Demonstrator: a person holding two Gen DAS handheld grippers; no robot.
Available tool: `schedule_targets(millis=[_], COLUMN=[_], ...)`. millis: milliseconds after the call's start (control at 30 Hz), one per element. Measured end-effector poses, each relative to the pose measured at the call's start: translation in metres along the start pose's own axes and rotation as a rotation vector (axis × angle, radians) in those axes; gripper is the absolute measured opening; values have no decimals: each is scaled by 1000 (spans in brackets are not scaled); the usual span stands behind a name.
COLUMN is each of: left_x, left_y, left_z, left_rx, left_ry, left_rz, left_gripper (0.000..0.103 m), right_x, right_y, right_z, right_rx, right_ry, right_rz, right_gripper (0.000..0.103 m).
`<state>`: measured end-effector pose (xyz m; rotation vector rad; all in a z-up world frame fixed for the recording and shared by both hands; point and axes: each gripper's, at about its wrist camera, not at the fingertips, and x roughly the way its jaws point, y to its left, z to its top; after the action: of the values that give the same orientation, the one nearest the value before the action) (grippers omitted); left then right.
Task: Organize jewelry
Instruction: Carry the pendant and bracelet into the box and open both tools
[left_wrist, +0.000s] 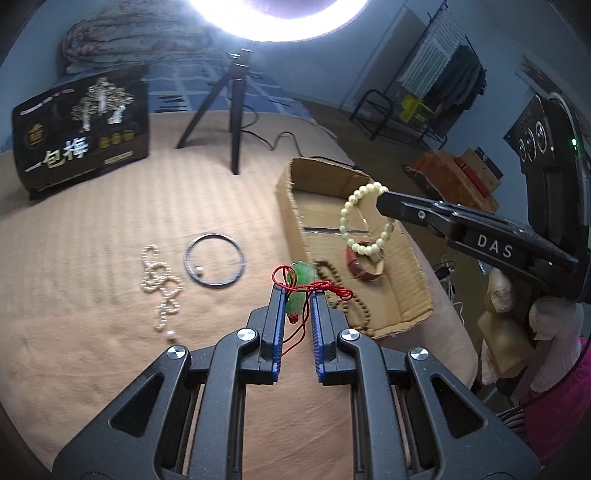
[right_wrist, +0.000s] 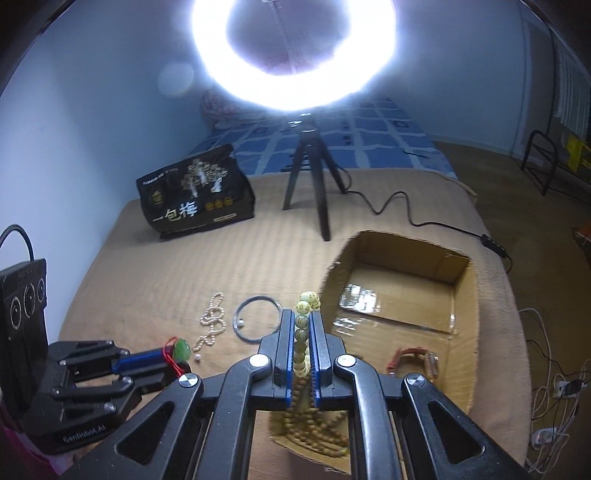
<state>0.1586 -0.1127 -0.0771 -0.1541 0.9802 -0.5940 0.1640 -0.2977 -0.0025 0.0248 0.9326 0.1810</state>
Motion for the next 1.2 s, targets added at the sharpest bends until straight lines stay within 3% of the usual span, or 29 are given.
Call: schedule_targets(millis=[567, 1200], left_x=[38, 72], left_y=[-50, -66], left_z=[9, 3], left_rx=[31, 59], left_ry=[28, 83], left_rz=[-55, -51], left_gripper=[12, 12], right_x=[10, 28], right_y=[-54, -66], right_z=[-3, -6], right_rx=[88, 110], right_ry=[33, 57], right_rz=[-49, -60], right_gripper=[5, 5])
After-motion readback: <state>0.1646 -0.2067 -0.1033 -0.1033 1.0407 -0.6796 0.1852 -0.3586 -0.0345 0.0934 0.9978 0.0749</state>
